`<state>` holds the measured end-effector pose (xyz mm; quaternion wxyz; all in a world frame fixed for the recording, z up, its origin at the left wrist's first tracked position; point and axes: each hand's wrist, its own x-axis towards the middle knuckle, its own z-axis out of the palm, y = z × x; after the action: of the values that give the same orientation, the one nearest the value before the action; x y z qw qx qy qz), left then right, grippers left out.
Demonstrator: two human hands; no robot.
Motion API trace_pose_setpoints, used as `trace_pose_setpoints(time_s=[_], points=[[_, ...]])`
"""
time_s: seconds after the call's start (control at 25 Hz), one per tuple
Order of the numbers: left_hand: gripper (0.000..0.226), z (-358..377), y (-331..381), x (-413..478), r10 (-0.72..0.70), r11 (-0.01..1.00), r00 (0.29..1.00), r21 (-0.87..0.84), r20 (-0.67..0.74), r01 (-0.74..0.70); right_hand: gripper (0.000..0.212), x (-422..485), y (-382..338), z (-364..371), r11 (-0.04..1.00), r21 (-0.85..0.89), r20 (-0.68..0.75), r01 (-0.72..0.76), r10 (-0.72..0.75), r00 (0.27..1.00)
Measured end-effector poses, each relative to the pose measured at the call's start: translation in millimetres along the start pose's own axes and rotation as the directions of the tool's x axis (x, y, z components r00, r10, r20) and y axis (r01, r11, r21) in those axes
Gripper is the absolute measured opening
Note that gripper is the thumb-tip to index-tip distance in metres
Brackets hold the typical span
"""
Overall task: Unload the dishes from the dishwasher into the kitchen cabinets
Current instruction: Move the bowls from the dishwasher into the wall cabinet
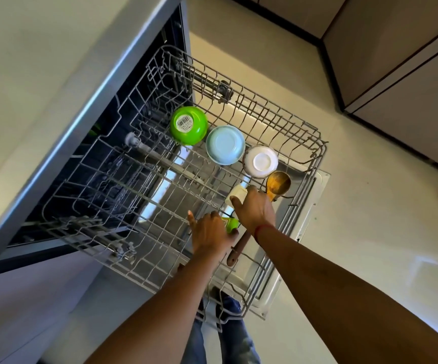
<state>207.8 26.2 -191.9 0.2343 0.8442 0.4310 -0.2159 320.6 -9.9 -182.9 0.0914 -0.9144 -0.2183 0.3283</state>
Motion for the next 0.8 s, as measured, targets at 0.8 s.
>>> trace_pose_setpoints(time_s=[0.8], points=[[0.073, 23, -8, -20, -0.063, 0.988, 0.972, -0.151, -0.226, 0.028, 0.063, 4, -13, 28, 0.962, 0.201, -0.099, -0.183, 0.205, 0.974]])
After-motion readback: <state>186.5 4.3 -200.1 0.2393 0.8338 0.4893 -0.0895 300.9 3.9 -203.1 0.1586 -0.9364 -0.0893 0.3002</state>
